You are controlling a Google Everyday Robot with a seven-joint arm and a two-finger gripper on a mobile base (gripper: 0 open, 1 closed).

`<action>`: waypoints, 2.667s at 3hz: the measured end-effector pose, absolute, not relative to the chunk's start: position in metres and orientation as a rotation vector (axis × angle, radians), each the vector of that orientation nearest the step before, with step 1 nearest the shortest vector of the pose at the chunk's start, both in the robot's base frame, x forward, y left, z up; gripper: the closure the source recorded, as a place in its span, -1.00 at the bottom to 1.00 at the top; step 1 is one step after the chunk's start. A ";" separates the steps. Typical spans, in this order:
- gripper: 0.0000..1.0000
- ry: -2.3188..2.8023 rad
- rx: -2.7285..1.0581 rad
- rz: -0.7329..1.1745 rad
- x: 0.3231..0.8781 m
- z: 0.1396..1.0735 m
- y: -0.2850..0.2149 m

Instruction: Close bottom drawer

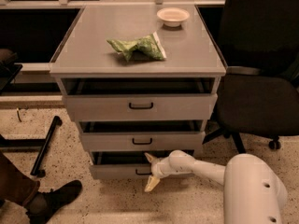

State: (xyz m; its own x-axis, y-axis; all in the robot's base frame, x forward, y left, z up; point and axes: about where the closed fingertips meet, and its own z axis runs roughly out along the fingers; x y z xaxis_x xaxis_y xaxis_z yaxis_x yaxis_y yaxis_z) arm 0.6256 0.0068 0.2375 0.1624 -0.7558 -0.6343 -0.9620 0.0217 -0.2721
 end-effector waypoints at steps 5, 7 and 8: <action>-1.00 1.896 -1.751 0.517 0.563 0.183 -0.042; -1.00 1.875 -1.824 0.539 0.612 0.101 0.007; -1.00 1.839 -1.837 0.477 0.629 0.101 0.012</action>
Offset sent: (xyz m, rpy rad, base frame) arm -0.0587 -0.0266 -0.0130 -0.0967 0.2135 0.0021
